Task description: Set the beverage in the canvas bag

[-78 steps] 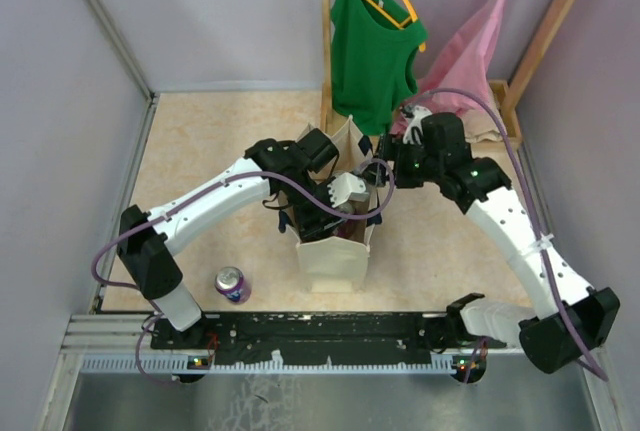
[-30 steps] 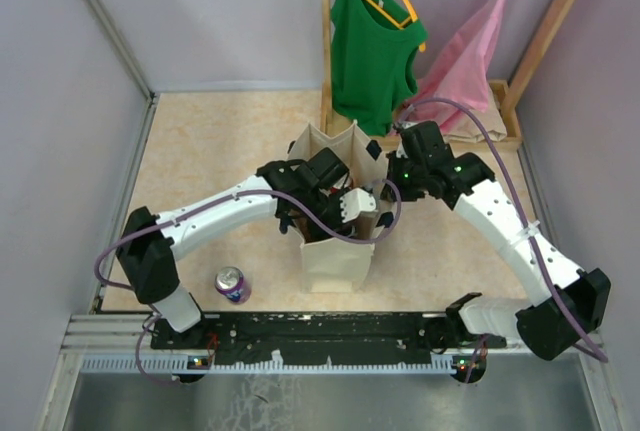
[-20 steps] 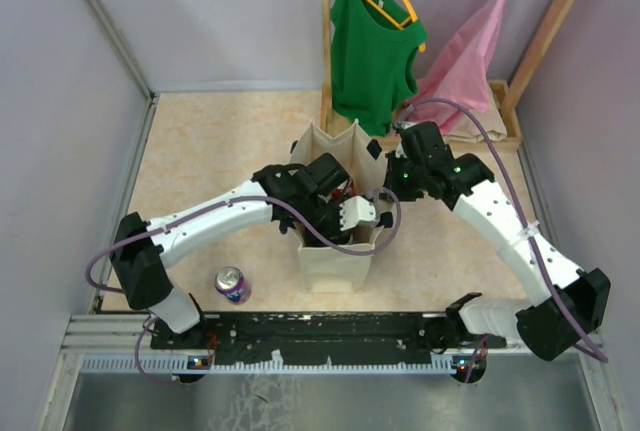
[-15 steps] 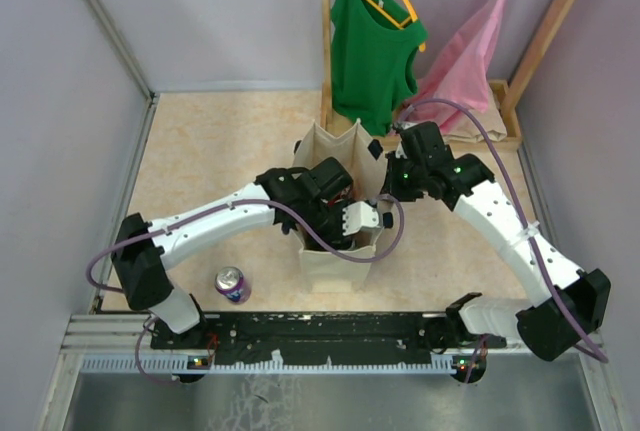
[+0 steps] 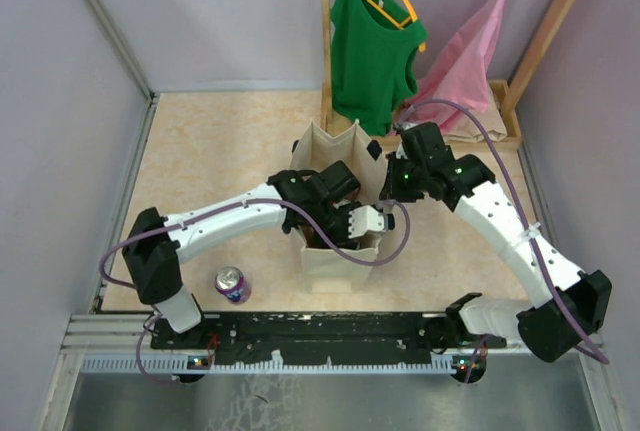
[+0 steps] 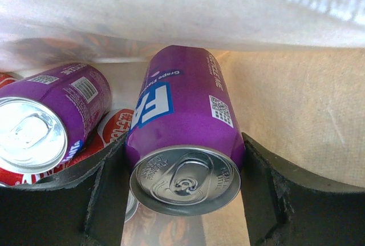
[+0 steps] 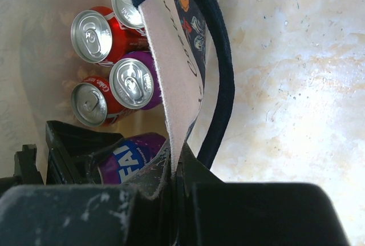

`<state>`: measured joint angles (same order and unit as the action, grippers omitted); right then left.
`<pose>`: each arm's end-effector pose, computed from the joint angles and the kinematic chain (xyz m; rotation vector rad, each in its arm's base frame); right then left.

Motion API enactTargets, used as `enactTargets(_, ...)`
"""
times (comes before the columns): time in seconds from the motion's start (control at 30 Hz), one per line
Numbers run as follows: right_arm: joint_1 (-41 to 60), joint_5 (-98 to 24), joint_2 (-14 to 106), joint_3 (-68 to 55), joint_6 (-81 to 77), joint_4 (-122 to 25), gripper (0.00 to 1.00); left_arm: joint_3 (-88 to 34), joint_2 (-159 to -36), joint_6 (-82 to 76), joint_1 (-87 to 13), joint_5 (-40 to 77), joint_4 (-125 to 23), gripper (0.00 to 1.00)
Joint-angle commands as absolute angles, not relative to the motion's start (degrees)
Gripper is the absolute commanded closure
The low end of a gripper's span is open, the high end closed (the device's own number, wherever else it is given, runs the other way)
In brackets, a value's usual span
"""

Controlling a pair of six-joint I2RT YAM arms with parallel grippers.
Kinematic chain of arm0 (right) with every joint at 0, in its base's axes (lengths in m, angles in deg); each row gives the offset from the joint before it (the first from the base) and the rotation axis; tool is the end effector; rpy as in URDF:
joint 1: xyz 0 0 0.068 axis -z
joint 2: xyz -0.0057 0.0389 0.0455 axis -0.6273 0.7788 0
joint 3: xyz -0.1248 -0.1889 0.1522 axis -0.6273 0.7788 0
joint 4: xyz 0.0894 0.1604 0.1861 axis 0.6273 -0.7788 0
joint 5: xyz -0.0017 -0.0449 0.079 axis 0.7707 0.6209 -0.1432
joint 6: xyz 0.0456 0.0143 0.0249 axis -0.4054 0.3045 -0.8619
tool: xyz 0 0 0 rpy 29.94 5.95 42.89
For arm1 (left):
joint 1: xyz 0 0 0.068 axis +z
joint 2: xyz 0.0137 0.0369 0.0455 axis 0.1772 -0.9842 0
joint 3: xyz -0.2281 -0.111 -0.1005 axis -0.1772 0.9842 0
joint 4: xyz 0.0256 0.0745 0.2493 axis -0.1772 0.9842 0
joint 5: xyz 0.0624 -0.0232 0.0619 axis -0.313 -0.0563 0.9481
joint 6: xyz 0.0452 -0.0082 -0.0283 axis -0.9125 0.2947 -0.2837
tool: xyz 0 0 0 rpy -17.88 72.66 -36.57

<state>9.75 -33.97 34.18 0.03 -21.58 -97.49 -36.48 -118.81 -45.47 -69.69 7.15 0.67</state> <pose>0.2109 0.1206 0.3350 -0.0998 2.5078 0.5125 0.1664 -0.3060 0.2740 2.0196 1.8386 -0.6099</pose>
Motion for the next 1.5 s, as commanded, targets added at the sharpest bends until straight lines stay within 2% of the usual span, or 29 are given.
enactTargets(0.0, 9.7, -32.3, 31.4, -0.5, -21.7, -95.1, 1.0, -36.3, -119.6, -47.5, -70.5, 4.4, -1.0, 1.0)
enactTargets(0.4, 9.7, -32.1, 31.1, -0.1, -22.1, -95.2, 1.0, -34.3, -121.9, -48.5, -72.0, 2.9, 0.9, 1.0)
enactTargets(0.77, 9.6, -31.9, 30.8, 0.4, -22.2, -95.0, 1.0, -32.7, -123.7, -48.1, -72.1, 6.2, -0.4, 1.0)
enactTargets(0.87, 9.7, -31.9, 30.7, 0.5, -22.4, -94.8, 1.0, -32.7, -123.9, -48.0, -72.1, 6.8, -0.7, 0.96)
enactTargets(0.9, 9.7, -31.9, 30.8, 0.5, -22.4, -94.8, 1.0, -32.7, -123.9, -48.0, -72.0, 7.0, -0.8, 0.93)
enactTargets(1.0, 9.7, -32.0, 30.7, 0.5, -22.4, -94.7, 1.0, -32.4, -123.7, -47.8, -72.1, 7.3, -1.1, 0.72)
enactTargets(1.1, 9.7, -32.0, 30.8, 0.5, -22.4, -94.6, 1.0, -32.3, -123.6, -47.4, -72.1, 7.3, -1.2, 0.46)
enactTargets(1.23, 9.6, -32.2, 30.9, 0.6, -22.4, -94.6, 1.0, -32.2, -123.3, -46.8, -72.1, 7.3, -1.5, 0.24)
enactTargets(1.37, 9.7, -32.4, 31.0, 0.8, -22.3, -94.4, 1.0, -32.6, -122.9, -46.4, -72.1, 7.0, -1.2, 0.12)
enactTargets(1.47, 9.7, -32.5, 31.0, 1.0, -22.4, -94.2, 1.0, -33.5, -122.3, -46.2, -72.1, 7.0, -0.9, 0.09)
